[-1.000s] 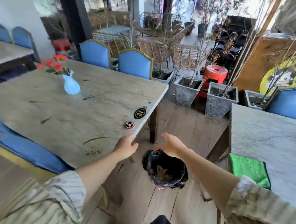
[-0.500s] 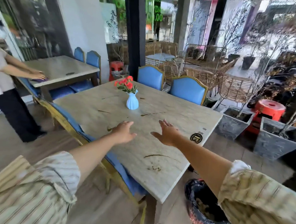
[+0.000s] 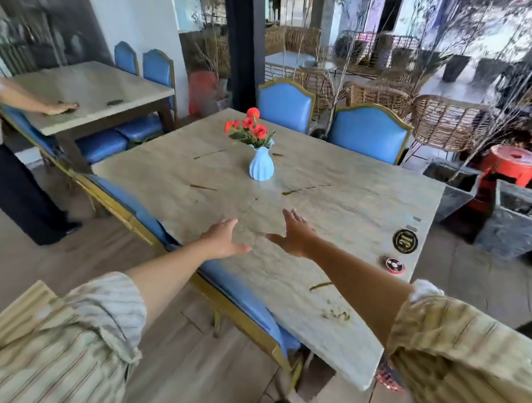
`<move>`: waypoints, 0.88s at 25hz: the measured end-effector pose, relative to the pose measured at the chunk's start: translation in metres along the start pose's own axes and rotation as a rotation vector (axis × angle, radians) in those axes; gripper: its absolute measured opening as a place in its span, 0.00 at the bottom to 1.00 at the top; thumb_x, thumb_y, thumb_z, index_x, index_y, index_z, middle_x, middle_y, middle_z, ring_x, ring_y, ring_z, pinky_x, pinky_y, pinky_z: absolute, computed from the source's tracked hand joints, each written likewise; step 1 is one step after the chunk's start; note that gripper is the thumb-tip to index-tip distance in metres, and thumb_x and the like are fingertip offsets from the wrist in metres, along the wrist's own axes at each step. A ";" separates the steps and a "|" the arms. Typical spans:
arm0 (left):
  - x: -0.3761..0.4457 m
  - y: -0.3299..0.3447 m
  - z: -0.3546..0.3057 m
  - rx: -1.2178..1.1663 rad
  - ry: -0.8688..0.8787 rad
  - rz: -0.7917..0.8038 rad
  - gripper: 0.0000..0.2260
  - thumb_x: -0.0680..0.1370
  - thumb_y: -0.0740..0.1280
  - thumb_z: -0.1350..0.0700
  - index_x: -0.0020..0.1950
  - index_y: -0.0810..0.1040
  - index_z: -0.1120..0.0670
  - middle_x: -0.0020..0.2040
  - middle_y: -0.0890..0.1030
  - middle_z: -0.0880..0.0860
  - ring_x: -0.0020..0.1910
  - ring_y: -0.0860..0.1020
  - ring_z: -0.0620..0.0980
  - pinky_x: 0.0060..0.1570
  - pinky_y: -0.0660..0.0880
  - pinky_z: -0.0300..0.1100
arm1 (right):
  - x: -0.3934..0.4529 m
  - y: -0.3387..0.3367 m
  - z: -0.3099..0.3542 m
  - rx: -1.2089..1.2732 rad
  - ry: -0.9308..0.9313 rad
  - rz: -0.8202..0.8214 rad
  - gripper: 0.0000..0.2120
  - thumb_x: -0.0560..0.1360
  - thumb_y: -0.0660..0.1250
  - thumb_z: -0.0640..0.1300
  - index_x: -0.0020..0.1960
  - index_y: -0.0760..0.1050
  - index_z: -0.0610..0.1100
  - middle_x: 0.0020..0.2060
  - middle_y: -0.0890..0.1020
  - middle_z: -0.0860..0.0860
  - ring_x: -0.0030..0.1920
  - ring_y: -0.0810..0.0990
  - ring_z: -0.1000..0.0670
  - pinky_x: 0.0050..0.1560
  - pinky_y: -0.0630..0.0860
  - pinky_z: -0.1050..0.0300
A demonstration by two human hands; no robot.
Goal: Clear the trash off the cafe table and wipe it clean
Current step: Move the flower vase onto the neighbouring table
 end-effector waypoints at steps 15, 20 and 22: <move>0.175 0.013 0.062 -0.162 -0.054 0.141 0.36 0.75 0.67 0.43 0.77 0.56 0.55 0.76 0.62 0.55 0.73 0.63 0.54 0.69 0.64 0.45 | 0.181 0.001 -0.026 0.199 0.192 -0.007 0.38 0.76 0.66 0.55 0.77 0.50 0.43 0.74 0.61 0.42 0.72 0.63 0.39 0.69 0.64 0.45; 0.259 -0.007 0.091 -0.031 -0.003 0.174 0.33 0.76 0.65 0.43 0.76 0.57 0.54 0.75 0.62 0.55 0.74 0.62 0.55 0.70 0.63 0.48 | 0.245 0.009 -0.020 0.327 0.335 -0.087 0.37 0.76 0.67 0.53 0.76 0.53 0.42 0.73 0.63 0.42 0.71 0.65 0.40 0.68 0.66 0.46; 0.290 -0.011 0.098 0.057 0.068 0.185 0.32 0.77 0.64 0.43 0.76 0.57 0.54 0.75 0.61 0.56 0.74 0.60 0.55 0.72 0.61 0.48 | 0.274 0.012 -0.015 0.374 0.393 -0.130 0.37 0.76 0.68 0.52 0.76 0.53 0.42 0.73 0.64 0.41 0.71 0.66 0.40 0.68 0.66 0.47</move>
Point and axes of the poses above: each hand's wrist, its own x-axis towards the middle knuckle, its own y-axis out of the palm, z = x × y, the point moved 8 cm from there along x, towards the middle knuckle
